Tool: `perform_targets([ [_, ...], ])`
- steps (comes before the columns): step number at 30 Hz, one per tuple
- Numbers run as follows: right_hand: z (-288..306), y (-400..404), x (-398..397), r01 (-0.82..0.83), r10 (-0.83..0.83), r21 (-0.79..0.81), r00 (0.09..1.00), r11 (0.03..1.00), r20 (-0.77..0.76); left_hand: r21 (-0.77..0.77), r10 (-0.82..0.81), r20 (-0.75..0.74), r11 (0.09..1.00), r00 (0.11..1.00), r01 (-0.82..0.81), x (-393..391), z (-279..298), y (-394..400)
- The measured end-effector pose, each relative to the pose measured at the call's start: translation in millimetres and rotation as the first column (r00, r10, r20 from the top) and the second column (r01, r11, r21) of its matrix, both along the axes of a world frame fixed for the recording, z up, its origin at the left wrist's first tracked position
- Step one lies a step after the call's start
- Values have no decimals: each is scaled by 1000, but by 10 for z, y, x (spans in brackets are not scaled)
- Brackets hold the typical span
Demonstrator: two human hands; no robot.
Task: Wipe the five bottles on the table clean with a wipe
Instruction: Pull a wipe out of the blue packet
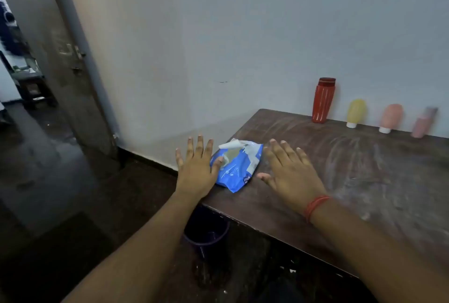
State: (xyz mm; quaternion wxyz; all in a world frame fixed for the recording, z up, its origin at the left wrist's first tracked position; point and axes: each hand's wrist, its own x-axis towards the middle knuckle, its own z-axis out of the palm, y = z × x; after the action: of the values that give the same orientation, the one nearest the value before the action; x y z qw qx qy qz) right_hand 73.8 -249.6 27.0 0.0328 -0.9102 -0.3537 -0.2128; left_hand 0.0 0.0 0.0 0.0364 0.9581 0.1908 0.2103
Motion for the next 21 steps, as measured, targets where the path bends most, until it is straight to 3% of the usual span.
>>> perform_targets([
  [6, -20, 689, -72, -91, 83, 115, 994, 989, 69, -105, 19, 63, 994, 998, -12, 40, -113, 72],
  [9, 12, 950, -75, -57, 63, 160, 997, 985, -32, -113, 11, 53, 994, 999, -5, 63, -125, 88],
  [12, 30, 1151, -82, 1, 12, 107, 993, 994, -120, -108, 10, 42, 994, 999, -5, 65, -129, 78],
  [21, 44, 1211, -92, 54, -25, 158, 983, 986, -181, -67, 16, 10, 998, 1000, -15, 76, -133, 74],
])
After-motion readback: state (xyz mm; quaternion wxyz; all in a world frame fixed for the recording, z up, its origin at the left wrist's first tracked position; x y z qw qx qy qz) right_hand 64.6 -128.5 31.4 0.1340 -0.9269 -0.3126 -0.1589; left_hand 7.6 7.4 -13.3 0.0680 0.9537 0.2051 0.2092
